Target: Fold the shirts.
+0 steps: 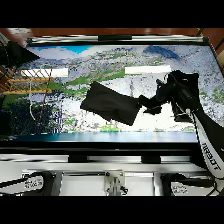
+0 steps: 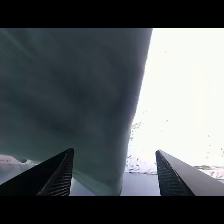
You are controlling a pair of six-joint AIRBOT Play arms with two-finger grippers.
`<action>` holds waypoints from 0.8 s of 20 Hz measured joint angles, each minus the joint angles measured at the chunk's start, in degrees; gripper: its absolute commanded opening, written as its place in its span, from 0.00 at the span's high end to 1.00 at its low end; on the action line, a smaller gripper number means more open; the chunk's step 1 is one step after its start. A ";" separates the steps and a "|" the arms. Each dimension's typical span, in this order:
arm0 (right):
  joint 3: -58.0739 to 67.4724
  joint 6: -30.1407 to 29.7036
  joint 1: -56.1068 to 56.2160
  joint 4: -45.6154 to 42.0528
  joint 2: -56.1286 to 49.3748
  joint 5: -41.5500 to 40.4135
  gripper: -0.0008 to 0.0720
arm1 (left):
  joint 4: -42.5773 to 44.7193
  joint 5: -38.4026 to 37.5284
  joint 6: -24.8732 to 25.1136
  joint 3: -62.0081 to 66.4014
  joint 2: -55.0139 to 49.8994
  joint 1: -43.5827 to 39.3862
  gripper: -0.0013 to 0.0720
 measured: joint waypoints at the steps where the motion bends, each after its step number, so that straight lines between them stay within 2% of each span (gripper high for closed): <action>1: -1.84 -0.24 -0.28 1.25 0.02 1.49 0.13 | 0.00 0.00 0.00 0.00 0.00 -0.02 0.93; 7: -6.73 -1.44 0.94 6.38 -0.90 10.36 0.14 | -0.02 -0.02 -0.57 0.00 0.00 -0.02 0.93; 8: -6.93 -1.73 1.57 7.58 -1.51 11.63 0.23 | -0.02 -0.04 -0.70 0.00 0.00 -0.02 0.93; 10: -7.23 -2.58 2.80 9.44 -2.78 13.70 0.69 | -0.04 -0.02 -0.90 0.00 0.00 -0.02 0.93; 11: -7.34 -2.95 3.21 10.21 -3.23 14.49 0.80 | -0.04 -0.04 -1.03 0.00 0.00 -0.02 0.93; 12: -7.32 -3.37 3.52 10.82 -3.43 15.19 0.87 | -0.04 -0.04 -1.05 0.00 0.00 -0.02 0.93; 16: -3.04 -7.43 2.62 12.66 -3.89 14.29 0.87 | -0.04 -0.04 -1.20 0.00 -0.02 -0.02 0.93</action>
